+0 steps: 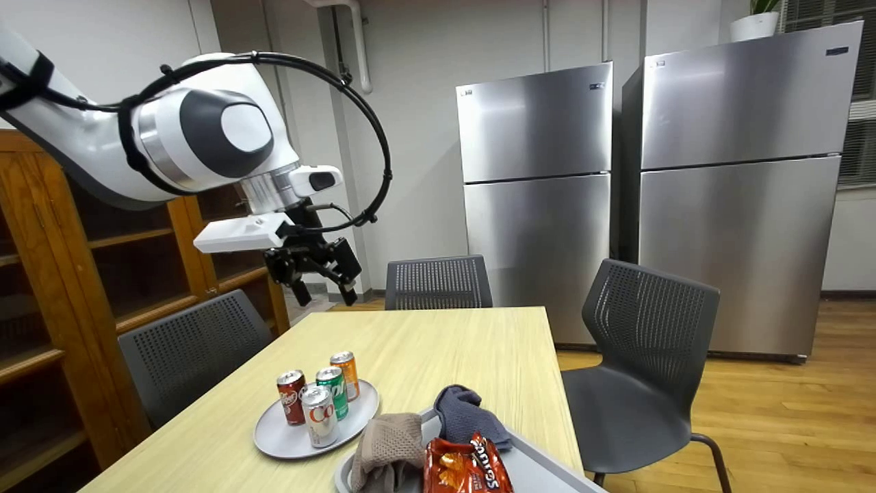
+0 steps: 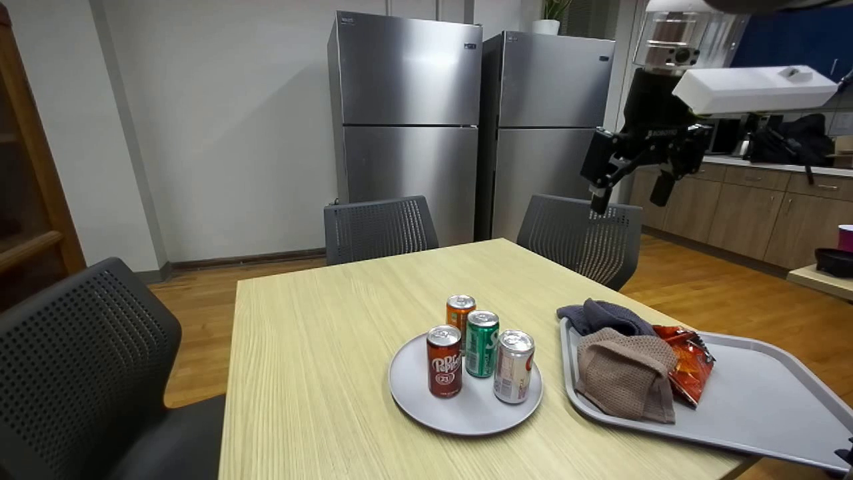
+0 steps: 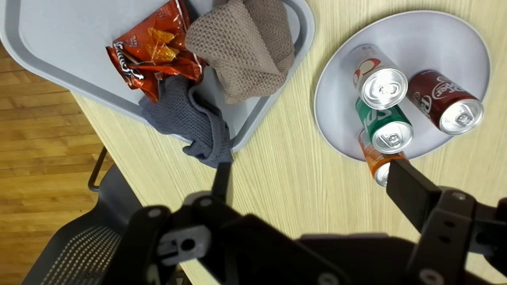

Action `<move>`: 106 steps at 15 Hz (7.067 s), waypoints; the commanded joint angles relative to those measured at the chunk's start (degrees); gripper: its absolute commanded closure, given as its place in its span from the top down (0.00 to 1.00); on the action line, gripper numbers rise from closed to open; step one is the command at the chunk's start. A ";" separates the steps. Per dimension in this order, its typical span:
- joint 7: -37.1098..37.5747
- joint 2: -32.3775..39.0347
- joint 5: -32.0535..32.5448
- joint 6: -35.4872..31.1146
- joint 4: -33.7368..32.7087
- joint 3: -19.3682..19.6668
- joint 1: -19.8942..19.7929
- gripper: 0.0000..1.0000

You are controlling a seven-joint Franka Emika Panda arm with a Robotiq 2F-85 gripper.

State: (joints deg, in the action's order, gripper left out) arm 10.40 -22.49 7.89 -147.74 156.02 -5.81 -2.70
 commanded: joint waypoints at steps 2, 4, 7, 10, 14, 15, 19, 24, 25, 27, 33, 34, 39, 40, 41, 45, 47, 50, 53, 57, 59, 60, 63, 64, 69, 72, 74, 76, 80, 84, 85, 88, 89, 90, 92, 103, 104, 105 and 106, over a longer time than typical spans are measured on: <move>-0.46 6.73 3.27 -4.34 -1.67 1.41 -2.92 1.00; 0.06 9.51 5.61 -5.94 -2.35 1.88 -4.42 1.00; 0.94 13.52 11.00 -7.28 -3.84 2.56 -6.73 1.00; 0.15 18.04 14.07 -7.87 -5.86 4.58 -7.18 1.00; 0.10 23.09 15.93 -7.01 -9.02 7.60 -6.23 1.00; -0.05 20.12 14.33 -7.13 -6.34 7.81 -5.26 1.00; -0.16 22.89 14.43 -7.16 -8.16 8.83 -4.94 1.00; -0.16 22.91 14.43 -7.16 -8.27 8.82 -4.90 1.00; -0.16 22.91 14.43 -7.16 -8.27 8.82 -4.90 1.00; -0.16 22.91 14.43 -7.16 -8.27 8.82 -4.90 1.00; 6.78 27.43 19.34 -10.78 -10.63 10.43 -4.05 1.00; 7.69 28.74 19.85 -11.18 -11.37 10.89 -3.78 1.00; 9.39 35.11 20.65 -12.41 -15.37 14.35 -1.04 1.00; 10.05 36.50 21.03 -12.48 -16.44 15.45 -0.12 1.00; 10.37 37.82 21.29 -12.63 -17.43 16.45 0.77 1.00; 10.96 42.90 21.64 -13.95 -21.10 20.33 4.60 1.00; 10.59 45.35 21.08 -15.05 -22.71 21.94 6.39 1.00; 10.11 48.83 20.82 -16.44 -24.91 24.53 9.24 1.00; 9.16 52.44 19.65 -17.69 -27.20 26.09 11.12 1.00; 7.73 56.70 17.99 -18.65 -29.52 26.54 12.17 1.00; 7.25 58.49 17.03 -19.05 -30.41 26.45 12.42 1.00; 7.11 59.21 16.56 -19.30 -30.77 26.58 12.67 1.00; 7.39 61.34 15.73 -19.89 -31.94 28.08 14.06 1.00; 7.59 61.90 15.60 -19.94 -32.24 28.83 14.74 1.00; 7.65 63.73 14.68 -20.18 -33.11 31.62 17.03 1.00; 7.89 64.36 14.48 -20.62 -33.11 32.82 18.12 0.72; 7.72 64.64 14.26 -20.98 -33.00 33.24 18.48 0.56; 7.66 64.82 14.13 -21.29 -32.85 33.74 18.98 0.40; 7.51 65.14 13.59 -21.69 -32.62 34.46 19.74 0.09; 7.00 63.54 13.25 -22.11 -31.30 35.27 20.52 0.01; 6.84 62.80 13.07 -22.06 -30.95 35.39 20.55 0.03; 6.43 60.97 12.73 -21.94 -30.39 36.10 20.80 0.03; 6.42 60.08 12.81 -21.46 -30.25 36.54 21.06 0.03; 6.42 59.14 12.92 -21.35 -30.05 36.86 21.20 0.03; 6.78 57.55 13.32 -21.52 -29.81 37.95 21.82 0.03; 7.78 55.91 12.40 -20.15 -34.35 40.16 20.91 0.03; 7.70 56.40 11.89 -19.82 -35.04 39.79 20.32 0.03; 7.80 57.08 11.20 -19.45 -35.94 39.53 19.76 0.03; 7.64 57.51 10.17 -18.68 -36.82 38.84 18.83 0.03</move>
State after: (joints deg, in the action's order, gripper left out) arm 18.66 33.49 20.27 -168.92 122.61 34.81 18.58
